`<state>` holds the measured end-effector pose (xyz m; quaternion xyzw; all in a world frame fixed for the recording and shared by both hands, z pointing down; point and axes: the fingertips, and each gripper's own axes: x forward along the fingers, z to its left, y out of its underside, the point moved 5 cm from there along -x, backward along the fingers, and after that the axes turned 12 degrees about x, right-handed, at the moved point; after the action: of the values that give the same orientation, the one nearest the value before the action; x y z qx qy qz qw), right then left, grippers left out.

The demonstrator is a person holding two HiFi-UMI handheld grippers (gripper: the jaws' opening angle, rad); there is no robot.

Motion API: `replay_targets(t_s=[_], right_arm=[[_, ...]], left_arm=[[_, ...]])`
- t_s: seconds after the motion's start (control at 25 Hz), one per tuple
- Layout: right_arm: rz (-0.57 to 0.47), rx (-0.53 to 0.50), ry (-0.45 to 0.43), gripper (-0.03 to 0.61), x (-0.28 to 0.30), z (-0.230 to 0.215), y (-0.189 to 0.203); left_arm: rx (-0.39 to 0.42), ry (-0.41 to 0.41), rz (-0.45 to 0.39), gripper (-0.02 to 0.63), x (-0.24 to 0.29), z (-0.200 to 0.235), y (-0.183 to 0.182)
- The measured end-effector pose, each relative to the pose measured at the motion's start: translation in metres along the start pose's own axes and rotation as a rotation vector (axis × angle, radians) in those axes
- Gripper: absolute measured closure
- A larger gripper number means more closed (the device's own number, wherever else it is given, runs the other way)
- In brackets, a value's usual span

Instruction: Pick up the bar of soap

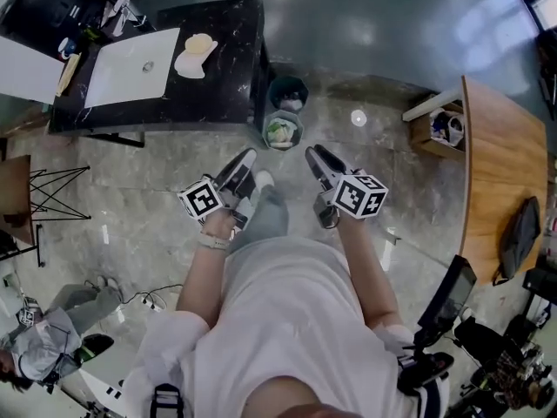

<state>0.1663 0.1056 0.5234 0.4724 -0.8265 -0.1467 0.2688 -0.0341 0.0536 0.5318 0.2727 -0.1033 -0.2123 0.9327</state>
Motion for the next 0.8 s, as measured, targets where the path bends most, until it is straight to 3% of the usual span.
replay_targets(t_s=[0.12, 0.28, 0.52, 0.8], right_arm=[[0.047, -0.014, 0.002, 0.456, 0.049, 0.01, -0.013], [0.11, -0.052, -0.006, 0.456, 0.113, 0.029, -0.029], [0.162, -0.101, -0.039, 0.456, 0.192, 0.056, -0.042], [0.244, -0.13, -0.095, 0.456, 0.242, 0.074, -0.043]], left_arm=[[0.016, 0.003, -0.031, 0.606, 0.004, 0.029, -0.035], [-0.041, -0.027, -0.077, 0.606, 0.002, 0.064, -0.078], [0.074, -0.032, -0.133, 0.606, -0.007, 0.093, -0.15], [0.093, -0.086, -0.197, 0.606, -0.021, 0.109, -0.185]])
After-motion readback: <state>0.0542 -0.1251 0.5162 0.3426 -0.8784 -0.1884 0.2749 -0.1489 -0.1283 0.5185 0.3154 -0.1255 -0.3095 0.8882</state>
